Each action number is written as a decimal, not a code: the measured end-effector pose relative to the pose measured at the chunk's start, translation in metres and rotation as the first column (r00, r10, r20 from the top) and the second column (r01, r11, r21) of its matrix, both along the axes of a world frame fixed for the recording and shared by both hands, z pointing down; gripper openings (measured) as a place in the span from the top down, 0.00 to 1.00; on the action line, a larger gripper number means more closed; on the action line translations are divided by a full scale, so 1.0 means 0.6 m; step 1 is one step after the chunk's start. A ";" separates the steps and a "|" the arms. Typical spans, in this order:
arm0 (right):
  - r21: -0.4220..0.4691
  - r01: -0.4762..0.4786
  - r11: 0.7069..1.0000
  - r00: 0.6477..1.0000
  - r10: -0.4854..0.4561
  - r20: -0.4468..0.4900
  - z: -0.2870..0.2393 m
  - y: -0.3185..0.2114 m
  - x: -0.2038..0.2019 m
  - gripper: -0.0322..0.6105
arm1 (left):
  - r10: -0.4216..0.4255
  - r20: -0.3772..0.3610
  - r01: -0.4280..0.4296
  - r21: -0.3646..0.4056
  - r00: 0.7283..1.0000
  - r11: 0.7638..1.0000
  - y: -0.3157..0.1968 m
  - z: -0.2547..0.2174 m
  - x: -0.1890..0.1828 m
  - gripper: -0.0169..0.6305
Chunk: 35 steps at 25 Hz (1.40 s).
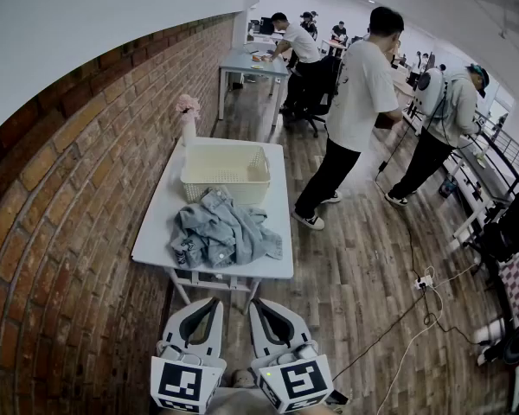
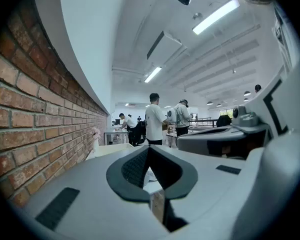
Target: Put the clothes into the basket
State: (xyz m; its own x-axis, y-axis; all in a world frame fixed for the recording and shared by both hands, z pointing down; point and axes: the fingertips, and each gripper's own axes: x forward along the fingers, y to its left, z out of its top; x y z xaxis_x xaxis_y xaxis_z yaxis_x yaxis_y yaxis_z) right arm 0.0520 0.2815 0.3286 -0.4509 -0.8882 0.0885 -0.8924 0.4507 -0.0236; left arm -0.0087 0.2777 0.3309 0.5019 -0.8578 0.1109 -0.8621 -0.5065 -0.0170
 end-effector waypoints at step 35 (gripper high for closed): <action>-0.012 0.036 0.999 0.999 -0.036 0.028 0.027 -0.047 0.063 0.95 | -0.105 -0.001 0.105 -0.022 0.994 0.994 -0.043 0.033 0.018 0.96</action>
State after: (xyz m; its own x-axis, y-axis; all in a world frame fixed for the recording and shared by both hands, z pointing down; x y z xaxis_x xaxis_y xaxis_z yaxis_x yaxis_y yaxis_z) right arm 0.0899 0.2534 0.3450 -0.4849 -0.8703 0.0864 -0.8746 0.4819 -0.0543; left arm 0.0022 0.2519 0.3504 0.4092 -0.9032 0.1295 -0.9106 -0.4132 -0.0048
